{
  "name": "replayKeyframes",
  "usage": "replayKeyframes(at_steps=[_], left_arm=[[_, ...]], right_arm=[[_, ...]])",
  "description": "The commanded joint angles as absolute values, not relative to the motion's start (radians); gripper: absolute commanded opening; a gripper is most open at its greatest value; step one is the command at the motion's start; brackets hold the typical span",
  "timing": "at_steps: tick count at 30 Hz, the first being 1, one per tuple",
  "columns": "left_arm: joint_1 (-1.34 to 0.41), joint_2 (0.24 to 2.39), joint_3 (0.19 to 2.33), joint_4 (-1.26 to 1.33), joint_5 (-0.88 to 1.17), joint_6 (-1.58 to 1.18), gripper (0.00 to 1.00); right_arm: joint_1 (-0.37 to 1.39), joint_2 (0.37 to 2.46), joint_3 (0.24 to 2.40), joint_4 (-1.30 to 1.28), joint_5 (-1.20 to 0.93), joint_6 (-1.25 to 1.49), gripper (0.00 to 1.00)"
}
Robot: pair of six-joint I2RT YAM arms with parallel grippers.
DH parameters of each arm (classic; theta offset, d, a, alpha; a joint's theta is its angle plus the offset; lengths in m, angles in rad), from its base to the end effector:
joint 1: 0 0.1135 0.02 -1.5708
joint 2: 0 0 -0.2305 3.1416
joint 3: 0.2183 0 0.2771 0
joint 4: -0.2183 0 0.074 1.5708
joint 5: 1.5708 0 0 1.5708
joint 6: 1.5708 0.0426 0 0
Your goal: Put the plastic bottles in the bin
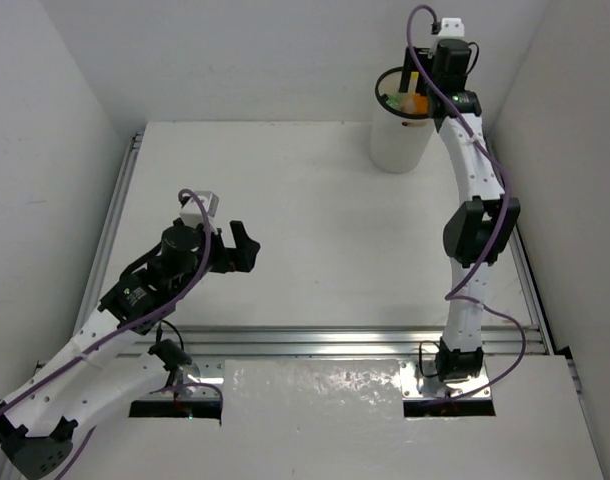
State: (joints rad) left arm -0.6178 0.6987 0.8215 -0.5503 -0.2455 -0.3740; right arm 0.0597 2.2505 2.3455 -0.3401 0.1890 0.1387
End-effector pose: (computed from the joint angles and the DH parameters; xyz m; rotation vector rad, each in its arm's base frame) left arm 0.1768 -0.1130 0.3066 0.0857 2.0045 -0.3952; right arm 0.5404 0.0243 0.3501 0.2049 1.7999 -0.0307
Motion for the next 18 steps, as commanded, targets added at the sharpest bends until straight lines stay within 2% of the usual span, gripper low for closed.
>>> replayKeyframes(at_steps=[1,6,8,10,11,12,14,15,18], left_arm=[[-0.604,0.689,0.824,-0.503,-0.233,-0.362,1.00],[-0.601,0.689,0.828,-0.512,-0.261,-0.365,1.00],[-0.589,0.680,0.837,-0.529,-0.319,-0.385,1.00],[-0.577,0.669,0.856,-0.554,-0.444,-0.412,1.00],[-0.565,0.666,0.865,-0.593,-0.495,-0.452,1.00],[-0.561,0.660,0.882,-0.638,-0.600,-0.492,1.00],[-0.558,0.650,0.894,-0.675,-0.679,-0.526,1.00],[-0.558,0.646,0.900,-0.687,-0.713,-0.543,1.00],[-0.561,0.634,0.919,-0.718,-0.768,-0.560,1.00]], right_arm=[[0.044,2.128,2.369,-0.281,0.249,0.134,0.99],[0.052,2.014,2.335,-0.348,0.219,0.184,0.99],[0.081,1.900,2.235,-0.395,0.206,0.193,0.99],[0.112,1.800,2.050,-0.426,0.202,0.175,0.99],[0.147,1.685,1.980,-0.452,0.213,0.173,0.99],[0.162,1.627,1.822,-0.480,0.219,0.187,0.99],[0.204,1.499,1.651,-0.491,0.227,0.216,0.99],[0.215,1.370,1.484,-0.488,0.188,0.230,0.99],[0.256,1.180,1.206,-0.491,0.106,0.288,0.99]])
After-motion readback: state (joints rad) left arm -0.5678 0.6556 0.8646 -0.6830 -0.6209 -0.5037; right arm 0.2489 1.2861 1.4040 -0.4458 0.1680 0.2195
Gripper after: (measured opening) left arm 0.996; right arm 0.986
